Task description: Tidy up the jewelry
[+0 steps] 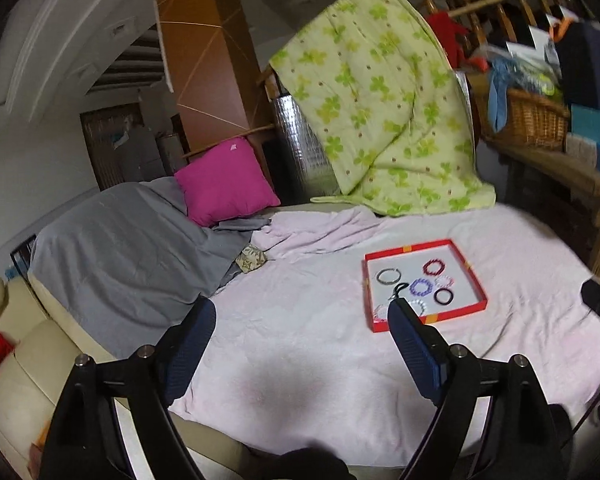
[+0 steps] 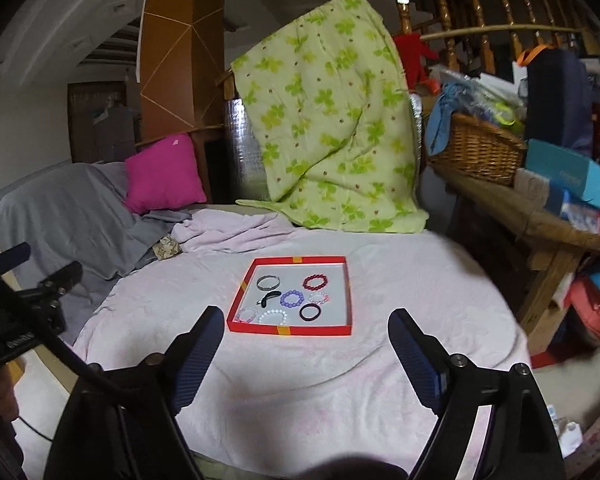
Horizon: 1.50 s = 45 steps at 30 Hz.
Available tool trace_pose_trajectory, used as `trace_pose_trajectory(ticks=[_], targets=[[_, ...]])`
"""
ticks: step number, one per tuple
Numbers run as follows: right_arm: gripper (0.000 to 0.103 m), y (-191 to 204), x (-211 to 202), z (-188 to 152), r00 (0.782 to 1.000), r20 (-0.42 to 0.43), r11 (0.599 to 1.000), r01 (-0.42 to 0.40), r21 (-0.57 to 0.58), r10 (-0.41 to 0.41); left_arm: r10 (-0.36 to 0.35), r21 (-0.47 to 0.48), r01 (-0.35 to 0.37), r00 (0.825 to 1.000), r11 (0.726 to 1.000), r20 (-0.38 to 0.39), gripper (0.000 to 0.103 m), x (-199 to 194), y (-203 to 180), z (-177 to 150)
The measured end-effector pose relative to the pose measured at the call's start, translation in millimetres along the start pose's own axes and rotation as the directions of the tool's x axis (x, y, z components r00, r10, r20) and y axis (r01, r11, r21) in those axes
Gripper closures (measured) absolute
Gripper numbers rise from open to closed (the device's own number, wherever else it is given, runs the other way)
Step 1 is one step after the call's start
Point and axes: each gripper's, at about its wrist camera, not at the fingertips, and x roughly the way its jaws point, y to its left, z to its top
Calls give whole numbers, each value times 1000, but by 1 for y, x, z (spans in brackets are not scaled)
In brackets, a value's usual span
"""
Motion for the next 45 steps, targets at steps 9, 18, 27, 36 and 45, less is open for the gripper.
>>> trace_pose_trajectory(ticks=[9,18,27,36,45], targets=[[16,9,-2,3,1000,-10,999,24,28,-24,9,-69,-6,999,998,46,13,-17,12,2],[16,12,0,-3,998,-26,998,49,42,-48,-6,-50,10,998,999,61,13,-31,5,-1],[16,17,12,-8,994,-77,996,81,32,-78,-35,-48,37,999,998,38,13,-26,2,-3],[15,11,14,-8,992,-75,993,102,57,-98,-32,-63,34,999,997,20,13,-19,4,-5],[15,11,23,3,990,-66,990,125,61,-121,-50,-77,50,999,996,-3,13,-7,2,-8]])
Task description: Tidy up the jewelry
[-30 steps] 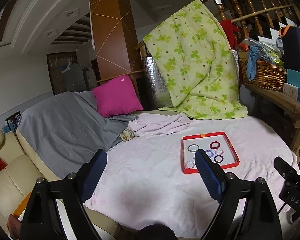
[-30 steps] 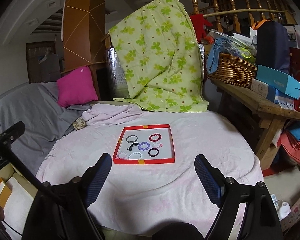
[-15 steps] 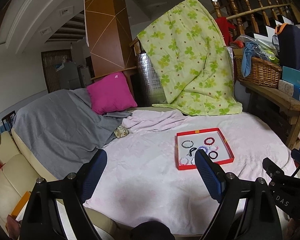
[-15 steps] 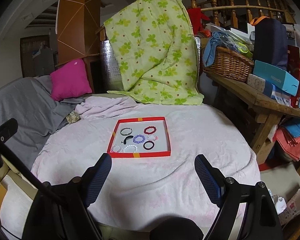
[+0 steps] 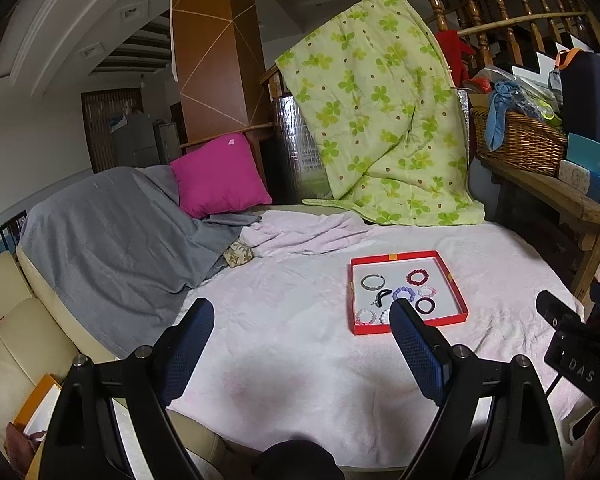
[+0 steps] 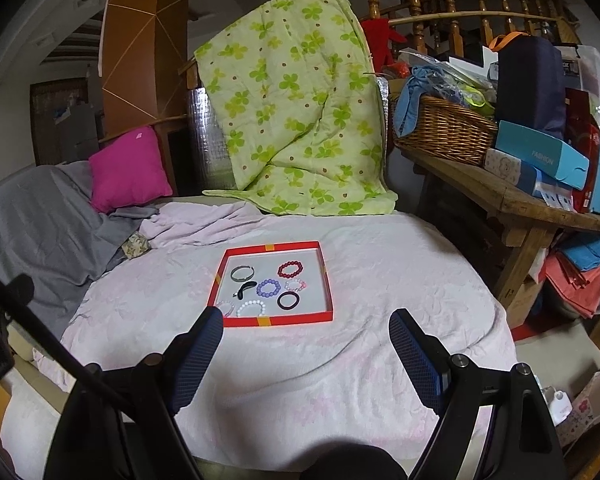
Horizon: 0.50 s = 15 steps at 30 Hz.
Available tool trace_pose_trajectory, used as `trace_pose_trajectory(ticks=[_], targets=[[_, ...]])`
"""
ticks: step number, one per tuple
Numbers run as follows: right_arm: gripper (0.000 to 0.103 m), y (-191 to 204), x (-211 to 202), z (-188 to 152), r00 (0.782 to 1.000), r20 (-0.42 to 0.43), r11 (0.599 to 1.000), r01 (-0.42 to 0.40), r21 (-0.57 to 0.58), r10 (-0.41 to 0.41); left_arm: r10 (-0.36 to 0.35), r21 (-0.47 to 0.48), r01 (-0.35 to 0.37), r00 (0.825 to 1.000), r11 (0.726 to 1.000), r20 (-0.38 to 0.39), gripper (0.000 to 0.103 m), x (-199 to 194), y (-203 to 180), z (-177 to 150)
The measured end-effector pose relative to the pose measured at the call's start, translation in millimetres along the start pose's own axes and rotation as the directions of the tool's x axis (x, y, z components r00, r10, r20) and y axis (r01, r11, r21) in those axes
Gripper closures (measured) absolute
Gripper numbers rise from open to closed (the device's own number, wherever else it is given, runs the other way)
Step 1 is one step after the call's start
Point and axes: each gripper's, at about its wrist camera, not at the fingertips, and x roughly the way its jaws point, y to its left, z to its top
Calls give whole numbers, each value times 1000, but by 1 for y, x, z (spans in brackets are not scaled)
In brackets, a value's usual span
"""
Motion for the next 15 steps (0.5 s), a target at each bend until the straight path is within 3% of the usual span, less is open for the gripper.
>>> trace_pose_trajectory(ticks=[15], targets=[[15,8,53,11,999,-38,999,24,26,-23,-7,-30,6,999,1000,-39,13,53,0,4]])
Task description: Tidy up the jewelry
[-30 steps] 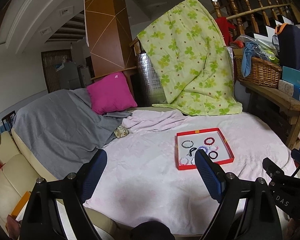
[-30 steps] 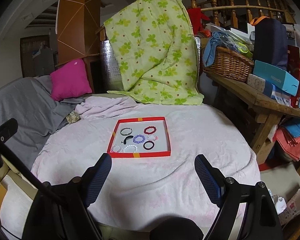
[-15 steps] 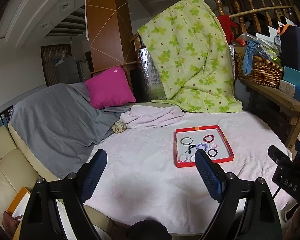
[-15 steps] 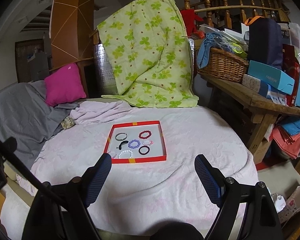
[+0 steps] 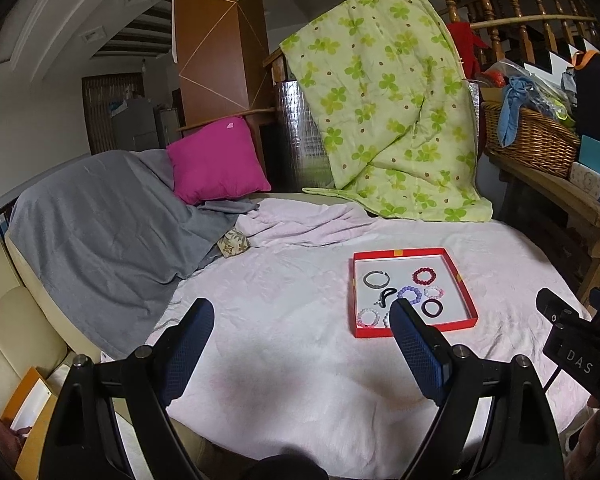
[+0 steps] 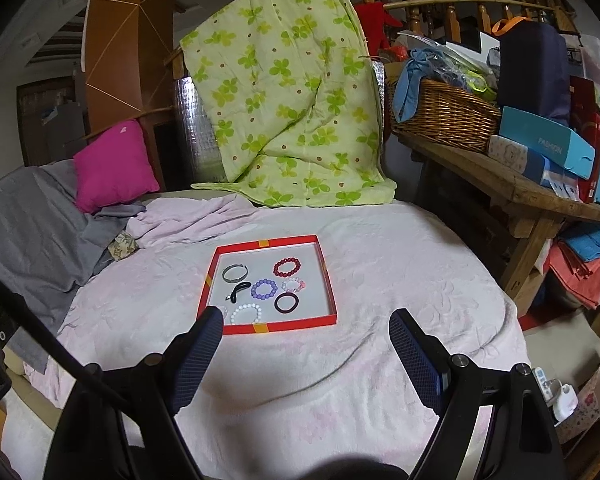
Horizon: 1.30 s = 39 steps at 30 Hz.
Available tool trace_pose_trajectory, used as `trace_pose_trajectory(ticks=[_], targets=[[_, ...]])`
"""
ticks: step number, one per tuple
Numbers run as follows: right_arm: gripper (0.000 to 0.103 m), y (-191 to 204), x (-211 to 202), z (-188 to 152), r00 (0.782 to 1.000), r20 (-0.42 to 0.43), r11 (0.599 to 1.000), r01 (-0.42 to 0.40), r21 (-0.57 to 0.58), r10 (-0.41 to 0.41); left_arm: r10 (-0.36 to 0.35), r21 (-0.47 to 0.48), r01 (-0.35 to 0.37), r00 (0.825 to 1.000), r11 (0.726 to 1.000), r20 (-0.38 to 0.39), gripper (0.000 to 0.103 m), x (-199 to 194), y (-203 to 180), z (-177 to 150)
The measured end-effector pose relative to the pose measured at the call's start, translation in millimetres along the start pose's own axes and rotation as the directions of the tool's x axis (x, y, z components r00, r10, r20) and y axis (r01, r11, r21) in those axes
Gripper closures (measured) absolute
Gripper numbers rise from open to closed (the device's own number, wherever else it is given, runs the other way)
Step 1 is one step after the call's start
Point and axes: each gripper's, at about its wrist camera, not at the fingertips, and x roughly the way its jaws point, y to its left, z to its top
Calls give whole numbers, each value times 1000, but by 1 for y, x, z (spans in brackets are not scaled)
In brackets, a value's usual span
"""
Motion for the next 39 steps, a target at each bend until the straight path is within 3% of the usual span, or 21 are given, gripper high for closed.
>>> trace_pose_trajectory(ticks=[39], targets=[[15,4,14,2,1000,-10,1000,-16,4,16,-1,-3,1,1000,1000,-11,13,16,-3,-2]])
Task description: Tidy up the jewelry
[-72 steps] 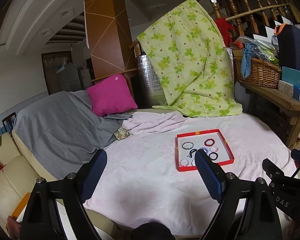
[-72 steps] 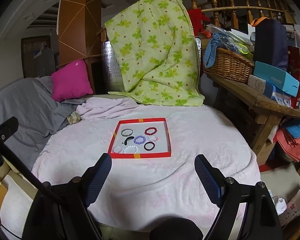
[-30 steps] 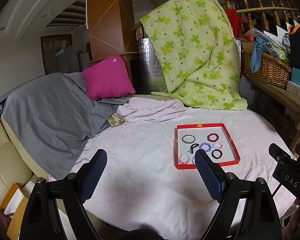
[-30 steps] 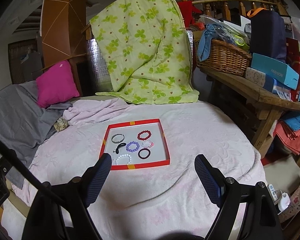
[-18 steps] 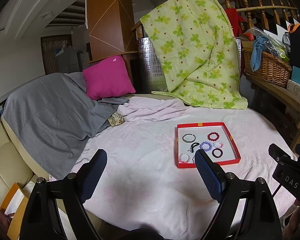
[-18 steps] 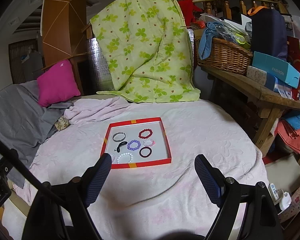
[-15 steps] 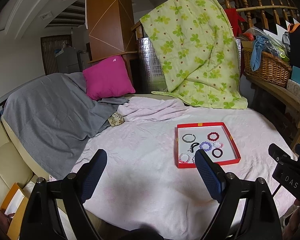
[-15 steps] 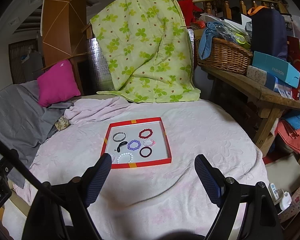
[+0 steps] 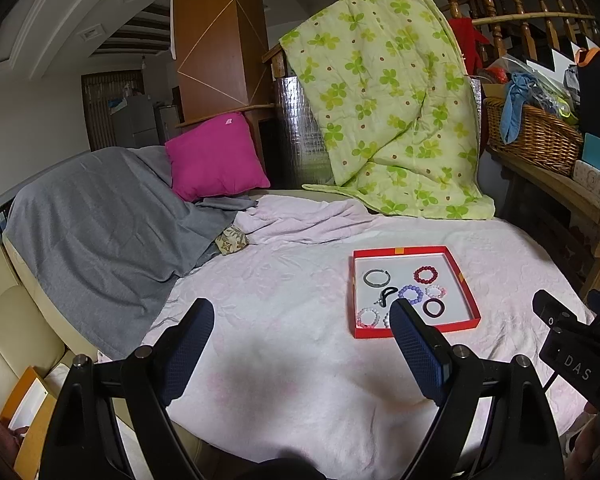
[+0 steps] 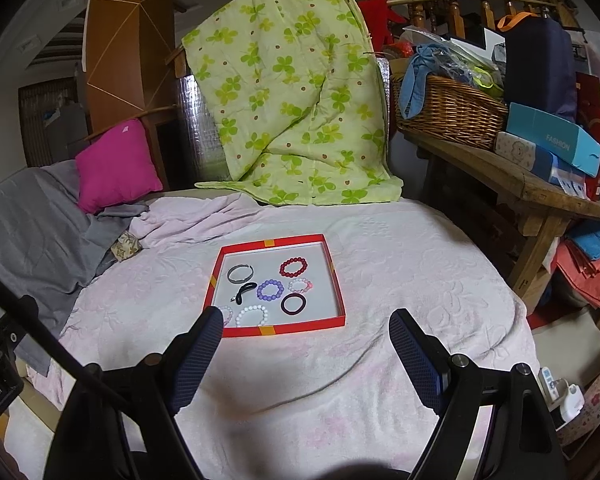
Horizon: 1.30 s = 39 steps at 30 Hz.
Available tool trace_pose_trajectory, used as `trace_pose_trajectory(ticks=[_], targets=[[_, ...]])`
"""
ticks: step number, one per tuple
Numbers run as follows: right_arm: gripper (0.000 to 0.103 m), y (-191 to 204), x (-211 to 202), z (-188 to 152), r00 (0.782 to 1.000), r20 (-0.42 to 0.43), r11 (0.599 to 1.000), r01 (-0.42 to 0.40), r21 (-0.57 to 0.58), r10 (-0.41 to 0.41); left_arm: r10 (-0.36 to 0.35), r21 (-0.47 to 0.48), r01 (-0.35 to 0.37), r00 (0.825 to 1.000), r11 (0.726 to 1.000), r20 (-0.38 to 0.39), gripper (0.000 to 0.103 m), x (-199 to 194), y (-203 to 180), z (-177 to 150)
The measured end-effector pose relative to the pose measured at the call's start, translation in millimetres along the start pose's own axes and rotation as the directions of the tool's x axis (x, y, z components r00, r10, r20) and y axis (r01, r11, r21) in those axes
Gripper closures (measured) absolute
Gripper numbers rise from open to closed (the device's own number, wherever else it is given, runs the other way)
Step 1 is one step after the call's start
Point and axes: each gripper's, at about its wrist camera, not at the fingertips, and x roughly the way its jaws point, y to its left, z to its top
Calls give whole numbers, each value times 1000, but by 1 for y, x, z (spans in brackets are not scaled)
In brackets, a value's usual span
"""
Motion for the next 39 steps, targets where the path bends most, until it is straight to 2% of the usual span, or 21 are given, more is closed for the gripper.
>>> trace_pose_trajectory(ticks=[18,26,39], targets=[[15,3,3,0,1000,-5,1000,-6,-7,6,-2,3,2,1000,1000,4,13,2,-2,4],[15,4,18,9,1000,-15,1000,-8,-23,7,-8,1,8,1000,1000,-3,13,6,-4,10],[15,1,63,26,999,-45,1000,9,-25,-10,-9,1,9,999,1000,-38,13,63,-14,33]])
